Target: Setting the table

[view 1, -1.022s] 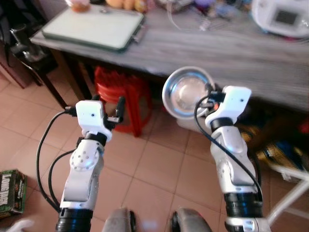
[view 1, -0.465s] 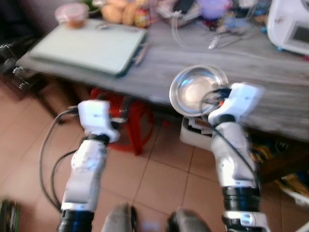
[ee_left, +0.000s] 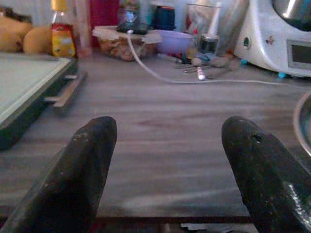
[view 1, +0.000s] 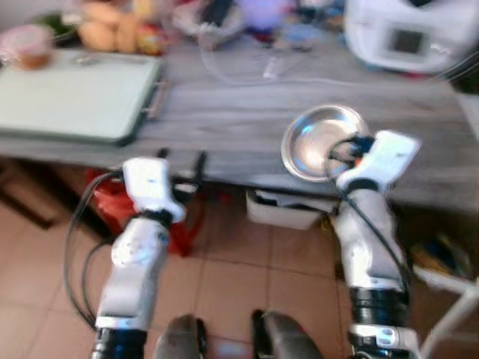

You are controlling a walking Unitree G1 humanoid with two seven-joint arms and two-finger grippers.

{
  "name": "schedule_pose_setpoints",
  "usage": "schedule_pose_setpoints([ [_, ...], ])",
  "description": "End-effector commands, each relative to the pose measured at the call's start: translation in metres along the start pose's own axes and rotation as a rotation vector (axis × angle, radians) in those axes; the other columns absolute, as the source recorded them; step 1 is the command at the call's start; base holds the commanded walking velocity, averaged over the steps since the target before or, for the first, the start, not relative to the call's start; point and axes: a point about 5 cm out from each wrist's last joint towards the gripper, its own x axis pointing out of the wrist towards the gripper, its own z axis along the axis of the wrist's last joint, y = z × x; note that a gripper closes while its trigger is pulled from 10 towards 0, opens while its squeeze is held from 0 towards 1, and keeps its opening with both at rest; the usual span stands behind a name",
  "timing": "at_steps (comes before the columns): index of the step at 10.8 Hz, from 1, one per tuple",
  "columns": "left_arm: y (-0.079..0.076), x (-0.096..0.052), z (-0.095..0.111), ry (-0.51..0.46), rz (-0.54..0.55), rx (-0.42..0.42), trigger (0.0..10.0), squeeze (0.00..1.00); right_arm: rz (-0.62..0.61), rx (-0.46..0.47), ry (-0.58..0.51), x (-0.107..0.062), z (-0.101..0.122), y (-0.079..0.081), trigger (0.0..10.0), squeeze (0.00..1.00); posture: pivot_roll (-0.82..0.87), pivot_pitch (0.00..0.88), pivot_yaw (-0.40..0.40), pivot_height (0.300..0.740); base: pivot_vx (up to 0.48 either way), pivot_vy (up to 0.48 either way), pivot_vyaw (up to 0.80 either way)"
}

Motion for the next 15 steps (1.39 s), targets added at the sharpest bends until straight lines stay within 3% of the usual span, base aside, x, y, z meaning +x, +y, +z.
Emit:
schedule_pose_setpoints([
  [1, -0.006, -0.001, 0.002, 0.0, -0.013, -0.03, 10.0, 0.0, -0.056, -0.025, 0.023, 0.001, -0.003, -0.011, 10.0, 0.0, -0.04, 0.154, 0.018, 0.74, 0.0, 0.0, -0.73],
  [5, -0.004, -0.001, 0.003, -0.004, -0.018, -0.001, 10.0, 0.0, -0.029, 0.014, 0.022, 0.003, -0.002, -0.007, 10.0, 0.0, -0.04, 0.154, 0.025, 0.74, 0.067, -0.407, -0.18],
  [9, -0.002, 0.0, 0.002, 0.011, -0.009, 0.029, 10.0, 0.0, 0.064, 0.037, -0.007, 0.008, 0.005, 0.002, 10.0, 0.0, -0.03, 0.156, 0.028, 0.74, 0.475, 0.0, 0.0],
  [11, 0.001, 0.0, 0.002, 0.003, 0.018, 0.019, 10.0, 0.0, 0.139, 0.058, -0.018, 0.008, 0.007, 0.009, 10.0, 0.0, -0.03, 0.156, 0.03, 0.74, 0.0, 0.0, 0.0],
  [14, 0.009, -0.001, 0.002, 0.013, 0.088, 0.05, 10.0, 0.0, 0.285, 0.162, 0.023, 0.008, 0.006, 0.025, 10.0, 0.0, -0.03, 0.165, 0.035, 0.74, 0.0, 0.0, 0.0],
  [15, 0.014, -0.002, 0.001, 0.018, 0.122, 0.073, 10.0, 0.0, 0.331, 0.264, 0.1, 0.011, 0.0, 0.034, 10.0, 0.0, -0.02, 0.169, 0.034, 0.74, 0.0, 0.0, 0.0],
])
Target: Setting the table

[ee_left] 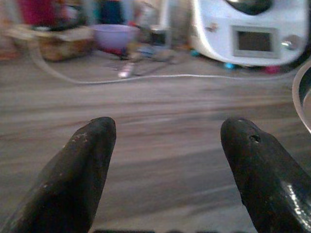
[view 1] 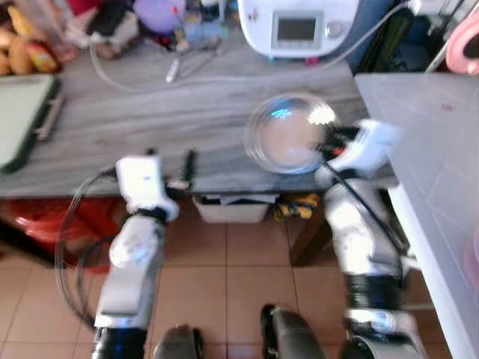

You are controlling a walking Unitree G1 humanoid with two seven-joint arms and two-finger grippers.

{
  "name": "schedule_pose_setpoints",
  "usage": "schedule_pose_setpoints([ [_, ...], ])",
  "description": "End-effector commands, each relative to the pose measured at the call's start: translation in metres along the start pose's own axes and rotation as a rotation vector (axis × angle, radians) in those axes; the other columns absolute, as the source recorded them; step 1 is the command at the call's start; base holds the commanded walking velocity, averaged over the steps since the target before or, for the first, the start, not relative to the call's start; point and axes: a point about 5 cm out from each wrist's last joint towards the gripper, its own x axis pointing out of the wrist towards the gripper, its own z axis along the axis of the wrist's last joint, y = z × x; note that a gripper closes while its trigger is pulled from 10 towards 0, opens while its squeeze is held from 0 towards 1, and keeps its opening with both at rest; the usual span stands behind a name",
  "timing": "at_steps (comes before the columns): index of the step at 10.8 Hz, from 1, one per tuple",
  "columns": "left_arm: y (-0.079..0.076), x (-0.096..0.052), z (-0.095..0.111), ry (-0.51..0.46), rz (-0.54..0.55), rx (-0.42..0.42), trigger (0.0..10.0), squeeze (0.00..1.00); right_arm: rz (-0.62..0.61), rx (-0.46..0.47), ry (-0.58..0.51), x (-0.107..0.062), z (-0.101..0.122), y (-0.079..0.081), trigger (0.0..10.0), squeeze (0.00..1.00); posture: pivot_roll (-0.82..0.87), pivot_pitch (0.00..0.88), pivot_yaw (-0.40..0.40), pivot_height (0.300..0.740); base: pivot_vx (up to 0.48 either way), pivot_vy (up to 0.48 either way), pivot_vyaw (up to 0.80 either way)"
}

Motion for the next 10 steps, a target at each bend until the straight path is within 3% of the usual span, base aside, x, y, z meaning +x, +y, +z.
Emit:
schedule_pose_setpoints([
  [1, 0.004, -0.002, -0.002, 0.015, 0.024, 0.013, 10.0, 0.0, 0.011, 0.073, 0.041, 0.004, -0.003, 0.001, 10.0, 0.0, -0.02, 0.17, 0.033, 0.74, 0.0, 0.0, 0.0],
  [3, 0.003, -0.001, -0.001, 0.012, 0.026, 0.019, 10.0, 0.0, 0.034, 0.148, 0.104, 0.017, -0.007, 0.011, 10.0, 0.0, -0.02, 0.172, 0.03, 0.74, 0.0, 0.0, 0.0],
  [6, 0.004, -0.002, -0.001, 0.016, 0.039, 0.023, 10.0, 0.0, -0.04, 0.161, 0.225, 0.035, -0.01, 0.003, 10.0, 0.0, -0.02, 0.181, 0.031, 0.74, 0.0, 0.0, 0.0],
  [10, 0.004, -0.004, -0.001, 0.028, 0.041, 0.021, 10.0, 0.0, -0.063, 0.177, 0.262, 0.061, 0.0, 0.014, 10.0, 0.0, 0.0, 0.2, 0.028, 0.74, 0.0, 0.0, 0.0],
])
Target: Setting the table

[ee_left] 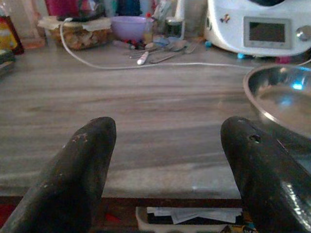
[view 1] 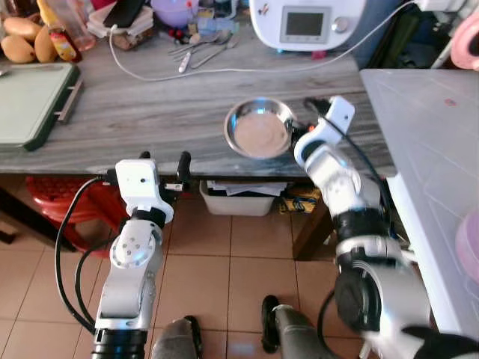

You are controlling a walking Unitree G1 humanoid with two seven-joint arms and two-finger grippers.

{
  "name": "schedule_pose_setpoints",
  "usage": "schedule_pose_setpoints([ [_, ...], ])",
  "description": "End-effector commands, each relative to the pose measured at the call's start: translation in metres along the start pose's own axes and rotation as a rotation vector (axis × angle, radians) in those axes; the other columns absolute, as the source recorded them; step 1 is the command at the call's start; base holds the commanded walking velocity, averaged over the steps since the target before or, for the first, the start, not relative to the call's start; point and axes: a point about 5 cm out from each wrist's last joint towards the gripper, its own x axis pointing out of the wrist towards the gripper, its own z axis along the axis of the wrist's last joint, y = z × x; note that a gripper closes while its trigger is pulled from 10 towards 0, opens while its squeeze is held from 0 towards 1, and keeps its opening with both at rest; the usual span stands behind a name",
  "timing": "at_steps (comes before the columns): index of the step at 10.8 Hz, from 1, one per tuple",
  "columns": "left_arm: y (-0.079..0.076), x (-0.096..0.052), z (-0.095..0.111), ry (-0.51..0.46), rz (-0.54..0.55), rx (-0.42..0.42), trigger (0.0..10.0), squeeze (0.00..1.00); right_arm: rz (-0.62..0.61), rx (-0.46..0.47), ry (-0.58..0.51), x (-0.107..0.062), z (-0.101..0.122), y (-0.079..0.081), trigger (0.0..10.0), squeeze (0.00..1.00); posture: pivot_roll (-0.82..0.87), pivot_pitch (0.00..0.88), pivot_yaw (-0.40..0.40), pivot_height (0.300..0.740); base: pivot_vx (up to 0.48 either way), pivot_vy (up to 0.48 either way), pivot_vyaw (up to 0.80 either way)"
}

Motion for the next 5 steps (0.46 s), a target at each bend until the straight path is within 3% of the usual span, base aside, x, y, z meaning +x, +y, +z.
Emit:
schedule_pose_setpoints([
  [1, 0.0044, -0.0038, 0.0007, 0.01, 0.017, 0.018, 10.0, 0.0, -0.017, 0.022, -0.008, 0.004, 0.0078, 0.0006, 10.0, 0.0, 0.01, 0.21, 0.032, 0.74, 0.0, 0.0, 0.0],
  [3, 0.0073, -0.0072, 0.0007, 0.021, 0.018, 0.031, 10.0, 0.0, -0.043, 0.05, 0.008, 0.0095, 0.0126, -0.0024, 10.0, 0.0, 0.02, 0.22, 0.037, 0.74, 0.0, 0.0, 0.0],
  [4, 0.0095, -0.0083, 0.0017, 0.024, 0.022, 0.036, 10.0, 0.0, -0.032, 0.069, 0.039, 0.0125, 0.0126, 0.0, 10.0, 1.0, 0.03, 0.226, 0.038, 0.74, 0.0, 0.0, 0.0],
  [5, 0.0095, -0.0086, 0.0017, 0.026, 0.022, 0.037, 10.0, 0.0, -0.029, 0.066, 0.049, 0.0133, 0.0119, 0.0006, 10.0, 1.0, 0.03, 0.226, 0.038, 0.74, 0.0, 0.0, 0.0],
])
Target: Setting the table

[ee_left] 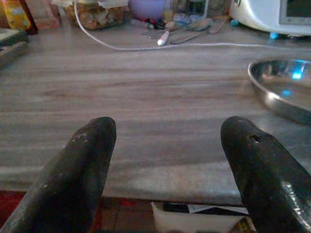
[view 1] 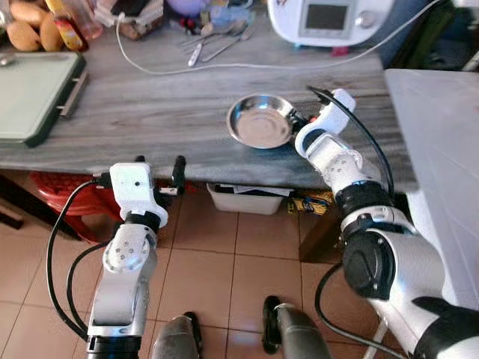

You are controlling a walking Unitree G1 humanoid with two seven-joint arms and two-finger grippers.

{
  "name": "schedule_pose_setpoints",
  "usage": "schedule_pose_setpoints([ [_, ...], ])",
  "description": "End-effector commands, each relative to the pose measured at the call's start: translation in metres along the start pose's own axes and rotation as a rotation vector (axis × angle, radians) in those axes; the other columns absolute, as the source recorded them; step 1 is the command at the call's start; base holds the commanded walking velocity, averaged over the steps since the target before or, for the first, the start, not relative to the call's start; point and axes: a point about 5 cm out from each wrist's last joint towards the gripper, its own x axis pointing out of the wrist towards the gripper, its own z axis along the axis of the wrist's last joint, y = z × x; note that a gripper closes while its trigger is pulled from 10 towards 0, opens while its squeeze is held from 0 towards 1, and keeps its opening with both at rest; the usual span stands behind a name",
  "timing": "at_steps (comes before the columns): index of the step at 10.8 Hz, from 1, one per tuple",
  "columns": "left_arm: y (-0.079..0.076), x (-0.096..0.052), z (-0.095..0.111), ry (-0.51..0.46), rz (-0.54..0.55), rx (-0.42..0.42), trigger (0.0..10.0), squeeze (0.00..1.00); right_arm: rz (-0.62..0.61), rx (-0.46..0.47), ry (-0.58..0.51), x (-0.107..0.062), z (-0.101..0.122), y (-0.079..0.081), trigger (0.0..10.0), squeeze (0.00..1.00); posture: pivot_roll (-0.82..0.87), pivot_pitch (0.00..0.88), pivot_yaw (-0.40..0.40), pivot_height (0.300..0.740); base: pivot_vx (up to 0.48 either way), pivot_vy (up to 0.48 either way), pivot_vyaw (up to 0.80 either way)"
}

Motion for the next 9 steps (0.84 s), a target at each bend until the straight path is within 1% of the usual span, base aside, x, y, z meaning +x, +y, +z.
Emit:
schedule_pose_setpoints([
  [1, 0.003, -0.003, 0.001, 0.004, 0.013, 0.02, 10.0, 0.0, 0.0, 0.014, 0.016, 0.001, 0.0, 0.002, 10.0, 1.0, 0.03, 0.225, 0.035, 0.74, 0.0, 0.0, 0.0],
  [3, 0.004, -0.002, 0.002, 0.005, 0.018, 0.023, 10.0, 0.0, 0.023, 0.01, 0.052, 0.002, -0.006, 0.008, 10.0, 1.0, 0.03, 0.218, 0.031, 0.74, 0.0, 0.0, 0.0],
  [4, 0.004, 0.0, 0.002, 0.004, 0.022, 0.024, 10.0, 0.0, 0.056, -0.019, 0.048, 0.001, -0.004, 0.011, 10.0, 1.0, 0.02, 0.213, 0.03, 0.74, 0.0, 0.0, 0.0],
  [5, 0.004, 0.001, 0.003, 0.002, 0.027, 0.023, 10.0, 0.0, 0.08, -0.047, -0.004, 0.0, 0.005, 0.013, 10.0, 1.0, 0.02, 0.212, 0.029, 0.74, 0.0, 0.0, 0.0],
  [6, 0.005, 0.002, 0.002, 0.003, 0.042, 0.022, 10.0, 0.0, 0.126, -0.053, -0.062, -0.004, 0.018, 0.015, 10.0, 1.0, 0.01, 0.204, 0.028, 0.74, 0.0, 0.0, 0.0],
  [7, 0.005, 0.003, 0.001, 0.008, 0.053, 0.017, 10.0, 0.0, 0.158, -0.074, -0.09, -0.008, 0.023, 0.014, 10.0, 1.0, 0.01, 0.196, 0.025, 0.74, 0.0, 0.0, 0.0],
  [8, 0.006, 0.004, 0.001, 0.008, 0.067, 0.015, 10.0, 0.0, 0.18, -0.14, -0.129, -0.015, 0.026, 0.009, 10.0, 1.0, 0.01, 0.192, 0.023, 0.74, 0.0, 0.0, 0.0],
  [9, 0.007, 0.003, 0.0, 0.01, 0.082, 0.012, 10.0, 0.0, 0.194, -0.155, -0.146, -0.024, 0.024, 0.005, 10.0, 1.0, 0.0, 0.187, 0.021, 0.74, 0.0, 0.0, 0.0],
])
